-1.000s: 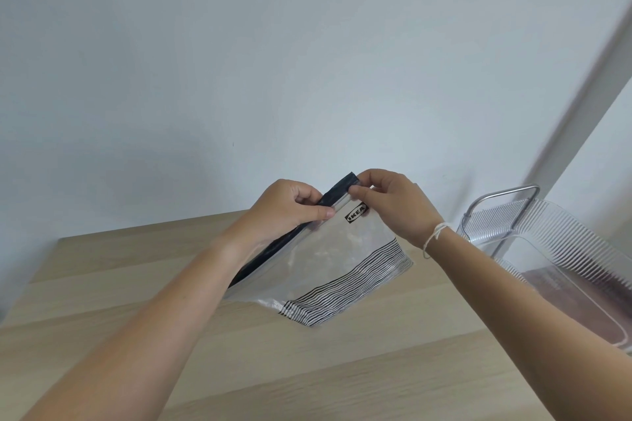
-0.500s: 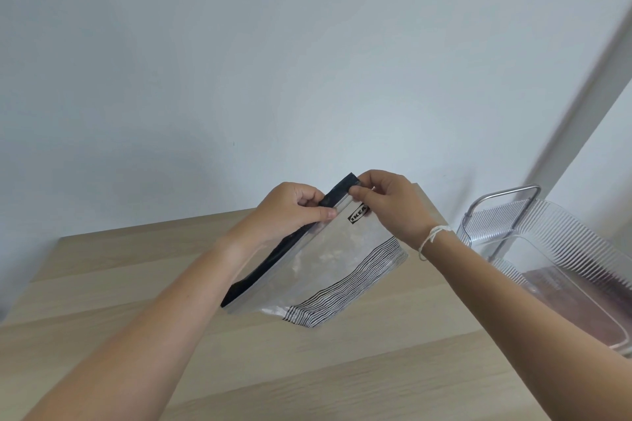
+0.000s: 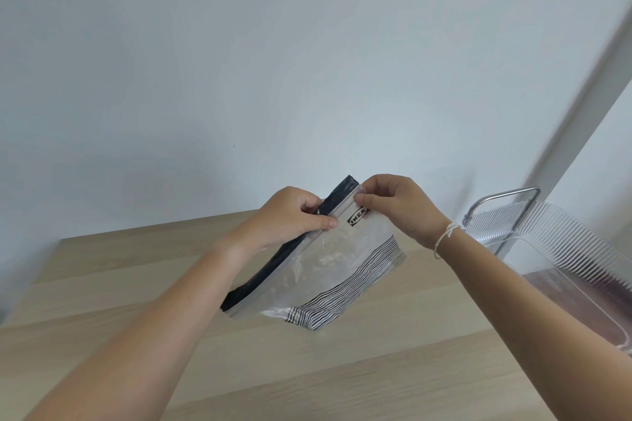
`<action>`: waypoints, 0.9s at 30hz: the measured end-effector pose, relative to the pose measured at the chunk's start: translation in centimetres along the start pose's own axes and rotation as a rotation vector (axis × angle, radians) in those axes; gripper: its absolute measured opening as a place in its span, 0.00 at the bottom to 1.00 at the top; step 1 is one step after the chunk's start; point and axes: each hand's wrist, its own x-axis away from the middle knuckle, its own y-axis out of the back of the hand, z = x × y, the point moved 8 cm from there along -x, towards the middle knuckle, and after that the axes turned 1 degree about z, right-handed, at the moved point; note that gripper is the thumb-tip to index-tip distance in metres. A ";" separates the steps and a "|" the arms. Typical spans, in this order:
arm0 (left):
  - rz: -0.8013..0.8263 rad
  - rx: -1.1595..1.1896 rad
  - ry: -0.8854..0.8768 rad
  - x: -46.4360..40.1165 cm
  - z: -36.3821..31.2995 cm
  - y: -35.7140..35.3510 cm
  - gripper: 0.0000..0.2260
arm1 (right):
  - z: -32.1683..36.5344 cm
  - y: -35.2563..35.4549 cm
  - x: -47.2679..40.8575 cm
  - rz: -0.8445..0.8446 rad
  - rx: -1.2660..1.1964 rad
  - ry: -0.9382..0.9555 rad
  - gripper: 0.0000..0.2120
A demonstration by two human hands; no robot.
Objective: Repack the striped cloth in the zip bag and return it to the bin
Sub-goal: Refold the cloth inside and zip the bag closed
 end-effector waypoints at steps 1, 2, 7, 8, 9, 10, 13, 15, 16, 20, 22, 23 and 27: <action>-0.003 0.004 -0.002 0.0 0.0 0.0 0.14 | 0.0 0.0 0.0 0.000 0.013 0.004 0.06; -0.005 0.010 -0.005 0.0 0.0 -0.1 0.11 | 0.1 0.0 0.0 -0.002 0.028 0.011 0.07; 0.001 -0.028 -0.049 -0.1 -0.3 -0.2 0.13 | 0.6 0.0 0.0 -0.044 0.069 0.059 0.08; 0.002 -0.036 -0.060 -0.2 -0.3 -0.3 0.14 | 0.6 0.0 0.0 -0.051 0.070 0.067 0.08; 0.001 -0.041 -0.071 -0.3 -0.3 -0.3 0.15 | 0.6 0.1 0.0 -0.061 0.070 0.073 0.07; -0.002 -0.041 -0.080 -0.4 -0.3 -0.4 0.15 | 0.6 0.1 0.0 -0.072 0.067 0.073 0.06; 0.011 0.013 -0.065 -0.6 0.0 -0.5 0.12 | 0.3 0.4 -0.1 -0.093 0.031 0.049 0.05; 0.049 0.072 -0.017 -0.6 0.6 -0.6 0.07 | 0.1 0.6 -0.2 -0.090 0.014 0.028 0.05; 0.071 0.102 0.002 -0.5 0.8 -0.7 0.05 | 0.0 0.7 -0.2 -0.085 0.003 0.019 0.04; 0.089 0.213 0.021 -0.2 1.2 -0.8 0.04 | 0.0 0.8 -0.2 -0.030 -0.049 0.009 0.02; 0.091 0.241 0.030 0.0 1.2 -0.8 0.04 | 0.1 0.3 -0.1 0.034 -0.041 -0.002 0.03; 0.089 0.245 0.031 0.0 1.1 -0.8 0.04 | 0.0 -0.1 0.1 0.071 -0.032 -0.008 0.03; 0.070 0.207 0.001 0.0 1.1 -0.7 0.05 | -0.1 -0.6 0.4 0.075 -0.018 -0.005 0.05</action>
